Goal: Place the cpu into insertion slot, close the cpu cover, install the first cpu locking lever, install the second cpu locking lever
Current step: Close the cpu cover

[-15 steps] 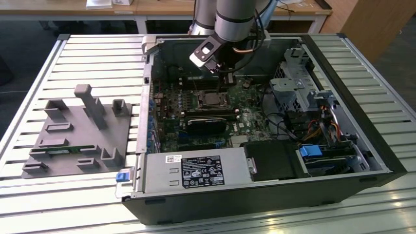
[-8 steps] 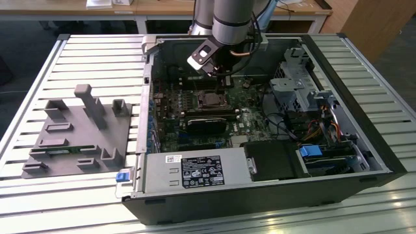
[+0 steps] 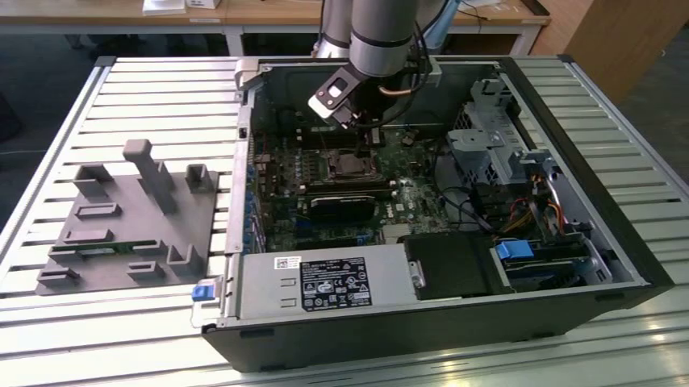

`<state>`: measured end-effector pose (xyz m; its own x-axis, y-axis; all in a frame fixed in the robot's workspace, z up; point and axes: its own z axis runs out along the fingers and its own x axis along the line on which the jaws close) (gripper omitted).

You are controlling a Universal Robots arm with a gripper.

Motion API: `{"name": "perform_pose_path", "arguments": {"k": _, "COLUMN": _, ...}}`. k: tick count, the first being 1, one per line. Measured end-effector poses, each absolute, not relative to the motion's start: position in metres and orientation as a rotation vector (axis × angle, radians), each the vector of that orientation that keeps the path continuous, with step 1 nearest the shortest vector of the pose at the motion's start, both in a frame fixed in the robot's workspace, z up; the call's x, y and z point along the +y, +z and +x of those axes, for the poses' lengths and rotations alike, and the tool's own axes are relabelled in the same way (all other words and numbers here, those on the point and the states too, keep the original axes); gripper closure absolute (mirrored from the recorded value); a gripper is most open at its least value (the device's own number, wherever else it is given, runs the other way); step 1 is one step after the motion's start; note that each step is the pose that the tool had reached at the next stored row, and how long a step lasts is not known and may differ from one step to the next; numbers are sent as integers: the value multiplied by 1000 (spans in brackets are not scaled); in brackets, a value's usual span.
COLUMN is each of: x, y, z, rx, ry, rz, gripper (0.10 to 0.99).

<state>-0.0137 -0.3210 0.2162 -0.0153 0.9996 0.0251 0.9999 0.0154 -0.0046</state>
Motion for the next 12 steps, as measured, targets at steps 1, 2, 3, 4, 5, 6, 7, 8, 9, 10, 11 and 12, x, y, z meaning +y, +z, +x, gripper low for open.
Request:
{"name": "perform_pose_path", "arguments": {"k": 1, "x": -321, "y": 216, "z": -14, "rx": -2223, "ry": -23, "rz": -2190, "gripper": 980}}
{"name": "perform_pose_path", "arguments": {"k": 2, "x": -321, "y": 216, "z": -14, "rx": -2223, "ry": -23, "rz": -2190, "gripper": 980}}
{"name": "perform_pose_path", "arguments": {"k": 3, "x": -321, "y": 216, "z": -14, "rx": -2223, "ry": -22, "rz": -2190, "gripper": 980}}
{"name": "perform_pose_path", "arguments": {"k": 4, "x": -321, "y": 215, "z": -14, "rx": -2223, "ry": -22, "rz": -2190, "gripper": 980}}
{"name": "perform_pose_path", "arguments": {"k": 5, "x": -321, "y": 215, "z": -14, "rx": -2223, "ry": -22, "rz": -2190, "gripper": 980}}
{"name": "perform_pose_path", "arguments": {"k": 6, "x": -321, "y": 215, "z": -14, "rx": -2223, "ry": -23, "rz": -2190, "gripper": 980}}
{"name": "perform_pose_path", "arguments": {"k": 7, "x": -321, "y": 215, "z": -14, "rx": -2223, "ry": -23, "rz": -2190, "gripper": 980}}
{"name": "perform_pose_path", "arguments": {"k": 8, "x": -321, "y": 214, "z": -15, "rx": -2223, "ry": -23, "rz": -2189, "gripper": 980}}
{"name": "perform_pose_path", "arguments": {"k": 9, "x": -321, "y": 214, "z": -15, "rx": -2223, "ry": -22, "rz": -2189, "gripper": 980}}
{"name": "perform_pose_path", "arguments": {"k": 10, "x": -321, "y": 213, "z": -15, "rx": -2223, "ry": -22, "rz": -2190, "gripper": 980}}
{"name": "perform_pose_path", "arguments": {"k": 11, "x": -321, "y": 212, "z": -15, "rx": -2223, "ry": -22, "rz": -2190, "gripper": 980}}
{"name": "perform_pose_path", "arguments": {"k": 12, "x": -321, "y": 211, "z": -16, "rx": -2223, "ry": -23, "rz": -2190, "gripper": 980}}
